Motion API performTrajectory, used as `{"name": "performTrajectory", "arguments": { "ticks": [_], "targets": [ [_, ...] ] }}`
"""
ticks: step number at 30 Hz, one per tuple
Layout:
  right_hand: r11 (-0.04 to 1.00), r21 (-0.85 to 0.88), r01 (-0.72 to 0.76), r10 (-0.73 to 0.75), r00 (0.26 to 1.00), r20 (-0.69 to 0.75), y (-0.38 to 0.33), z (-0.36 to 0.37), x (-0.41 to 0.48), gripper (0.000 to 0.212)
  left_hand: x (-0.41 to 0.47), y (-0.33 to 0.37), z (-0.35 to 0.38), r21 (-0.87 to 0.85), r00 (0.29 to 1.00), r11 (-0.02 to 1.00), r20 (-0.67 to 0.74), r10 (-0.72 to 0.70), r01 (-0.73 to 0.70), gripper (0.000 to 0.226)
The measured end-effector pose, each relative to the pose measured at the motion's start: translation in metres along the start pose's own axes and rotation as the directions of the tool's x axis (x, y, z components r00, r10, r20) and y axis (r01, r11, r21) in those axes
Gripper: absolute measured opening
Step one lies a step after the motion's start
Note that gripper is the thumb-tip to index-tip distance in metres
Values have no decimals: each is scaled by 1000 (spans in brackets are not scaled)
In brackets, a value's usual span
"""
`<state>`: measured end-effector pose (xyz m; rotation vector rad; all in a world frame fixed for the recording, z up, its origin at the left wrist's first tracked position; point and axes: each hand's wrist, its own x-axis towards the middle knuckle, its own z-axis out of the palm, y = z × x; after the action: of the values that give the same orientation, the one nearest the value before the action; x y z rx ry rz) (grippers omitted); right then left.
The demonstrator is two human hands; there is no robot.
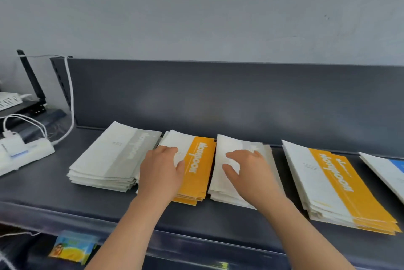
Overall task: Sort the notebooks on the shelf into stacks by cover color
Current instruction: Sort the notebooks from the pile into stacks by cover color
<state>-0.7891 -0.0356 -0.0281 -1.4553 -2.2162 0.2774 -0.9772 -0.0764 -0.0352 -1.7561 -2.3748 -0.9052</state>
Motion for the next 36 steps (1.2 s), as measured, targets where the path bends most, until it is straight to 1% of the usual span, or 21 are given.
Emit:
{"name": "performTrajectory", "arguments": {
  "ticks": [3, 6, 10, 13, 16, 17, 19, 21, 24, 26, 27, 28, 29, 30, 32, 36],
  "targets": [
    [999, -15, -38, 38, 999, 16, -25, 19, 9, 36, 12, -25, -9, -9, 997, 1000, 74, 19, -18, 43],
    [998, -50, -49, 51, 998, 28, -41, 33, 16, 32, 20, -42, -11, -40, 989, 999, 140, 35, -30, 38],
    [990, -141, -15, 31, 993, 110, -54, 44, 21, 28, 24, -55, -9, -118, 987, 993, 156, 43, -24, 41],
    [986, -164, -20, 39, 993, 114, -57, 48, 25, 28, 27, -65, -13, -158, 988, 987, 147, 41, -17, 38],
    [998, -62, -28, 32, 997, 65, -69, 52, 32, 31, 36, -84, -26, -101, 996, 995, 89, -2, 11, 36],
    [1000, -19, -21, 22, 998, 58, -76, 55, 35, 33, 40, -94, -32, -46, 997, 998, 72, -30, 34, 39],
    [999, 36, 9, -11, 997, 70, -89, 62, 39, 36, 50, -112, -41, 140, 996, 989, 66, -58, 48, 45],
    [998, 56, 41, -45, 995, 86, -105, 71, 44, 38, 59, -131, -51, 245, 993, 968, 82, -82, 59, 50],
    [998, 53, 47, -52, 994, 94, -127, 81, 52, 41, 77, -156, -63, 248, 983, 964, 126, -135, 101, 50],
    [999, 40, 32, -36, 993, 109, -139, 86, 59, 42, 89, -173, -66, 240, 954, 955, 200, -224, 175, 54],
    [999, 41, 9, -14, 993, 121, -144, 89, 62, 43, 95, -180, -69, 211, 926, 951, 257, -276, 225, 57],
    [999, 47, -19, 13, 991, 134, -147, 92, 63, 44, 99, -185, -70, 155, 896, 950, 317, -309, 273, 57],
    [998, 48, -45, 38, 988, 147, -150, 95, 64, 45, 103, -189, -71, 82, 866, 944, 380, -325, 318, 51],
    [997, 44, -67, 60, 986, 156, -151, 97, 64, 45, 106, -191, -72, 3, 839, 932, 434, -329, 363, 44],
    [994, 40, -101, 94, 984, 150, -153, 100, 62, 44, 111, -195, -74, -104, 799, 898, 508, -321, 427, 40],
    [986, 59, -155, 147, 981, 130, -156, 101, 61, 42, 125, -202, -76, -145, 737, 876, 613, -286, 460, 44]
  ]
}}
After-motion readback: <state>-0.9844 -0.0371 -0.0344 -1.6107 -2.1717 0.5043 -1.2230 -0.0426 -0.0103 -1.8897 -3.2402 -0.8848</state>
